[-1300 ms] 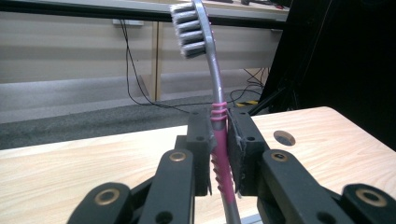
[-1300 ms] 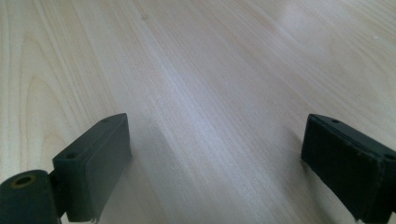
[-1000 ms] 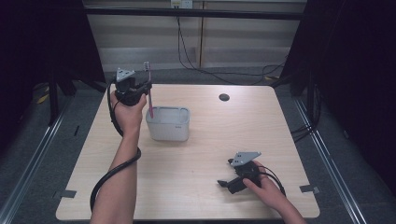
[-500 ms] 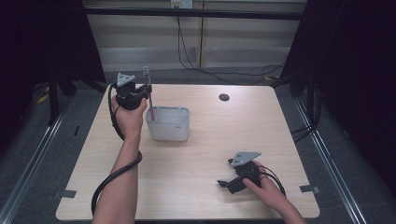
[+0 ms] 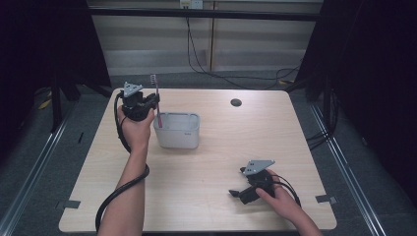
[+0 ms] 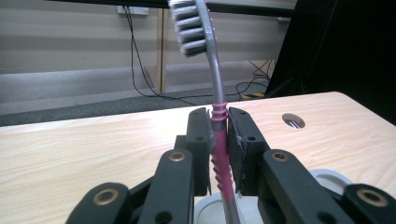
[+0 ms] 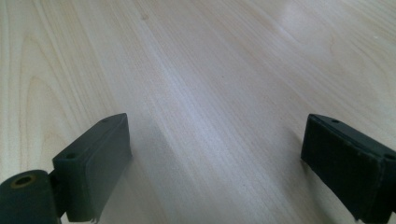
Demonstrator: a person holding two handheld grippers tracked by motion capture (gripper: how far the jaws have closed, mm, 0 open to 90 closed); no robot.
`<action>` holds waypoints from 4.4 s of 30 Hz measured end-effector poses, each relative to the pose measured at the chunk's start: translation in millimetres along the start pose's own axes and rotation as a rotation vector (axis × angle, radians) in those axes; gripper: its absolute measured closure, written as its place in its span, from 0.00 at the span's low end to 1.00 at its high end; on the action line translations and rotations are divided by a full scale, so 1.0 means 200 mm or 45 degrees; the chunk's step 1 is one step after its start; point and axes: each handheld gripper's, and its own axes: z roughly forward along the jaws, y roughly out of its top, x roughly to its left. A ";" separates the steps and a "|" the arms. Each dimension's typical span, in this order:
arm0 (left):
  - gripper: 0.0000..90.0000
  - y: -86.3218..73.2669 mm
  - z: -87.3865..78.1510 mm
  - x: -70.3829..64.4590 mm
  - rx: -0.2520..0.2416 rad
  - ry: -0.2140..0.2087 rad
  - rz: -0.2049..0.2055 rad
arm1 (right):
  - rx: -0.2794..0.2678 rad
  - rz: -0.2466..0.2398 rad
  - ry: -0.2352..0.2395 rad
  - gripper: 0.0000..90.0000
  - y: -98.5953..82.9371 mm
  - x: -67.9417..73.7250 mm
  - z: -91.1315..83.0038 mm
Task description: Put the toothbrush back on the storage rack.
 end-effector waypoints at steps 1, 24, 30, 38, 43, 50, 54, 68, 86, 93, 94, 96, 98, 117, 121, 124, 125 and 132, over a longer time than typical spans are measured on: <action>0.88 0.00 0.00 0.00 -0.002 -0.001 -0.002 | 0.000 -0.001 0.000 0.09 0.00 0.00 0.00; 0.88 -0.09 -0.04 -0.01 0.024 -0.012 0.020 | 0.000 0.001 -0.002 0.09 0.00 0.00 0.00; 0.88 -0.11 -0.05 -0.01 0.027 -0.014 0.023 | 0.000 0.001 -0.002 0.09 0.00 0.00 0.00; 0.88 -0.12 -0.06 -0.02 0.033 -0.028 0.025 | 0.000 0.002 -0.003 0.09 0.00 0.00 0.00; 0.88 -0.13 -0.06 -0.02 0.051 -0.035 0.026 | 0.000 0.002 -0.003 0.09 0.00 0.00 0.00; 0.88 -0.14 -0.07 -0.03 0.063 -0.032 0.029 | 0.000 0.002 -0.003 0.09 0.00 0.00 0.00; 0.88 -0.15 -0.07 -0.02 0.068 -0.034 0.026 | 0.000 0.001 -0.003 0.09 0.00 0.00 0.00; 0.88 -0.18 -0.07 -0.04 0.088 -0.044 0.047 | 0.000 0.001 -0.003 0.09 0.00 0.00 0.00; 0.88 -0.21 -0.07 -0.05 0.101 -0.060 0.048 | 0.000 0.002 -0.003 0.09 0.00 0.00 0.00; 0.88 -0.21 -0.07 -0.06 0.105 -0.058 0.049 | 0.000 0.002 -0.003 0.09 0.00 0.00 0.00; 0.88 -0.21 -0.07 -0.06 0.103 -0.060 0.052 | 0.000 0.001 -0.003 0.09 0.00 0.00 0.00; 0.88 -0.21 -0.07 -0.05 0.107 -0.060 0.046 | 0.000 0.002 -0.003 0.09 0.00 0.00 0.00; 0.88 -0.21 -0.08 -0.05 0.109 -0.056 0.046 | 0.000 0.002 -0.003 0.09 0.00 0.00 0.00; 0.79 -0.20 -0.13 -0.01 0.164 -0.066 0.038 | 0.000 0.002 -0.003 0.09 0.00 0.00 0.00; 0.77 -0.20 -0.13 -0.01 0.178 -0.065 0.032 | 0.000 0.002 -0.003 0.09 0.00 0.00 0.00; 0.74 -0.20 -0.14 0.00 0.185 -0.067 0.031 | 0.000 0.002 -0.003 0.09 0.00 0.00 0.00; 0.72 -0.20 -0.15 0.00 0.186 -0.067 0.031 | 0.000 0.002 -0.003 0.09 0.00 0.00 0.00; 0.68 -0.20 -0.17 0.01 0.206 -0.086 0.030 | 0.001 0.003 -0.004 0.09 0.00 0.00 0.00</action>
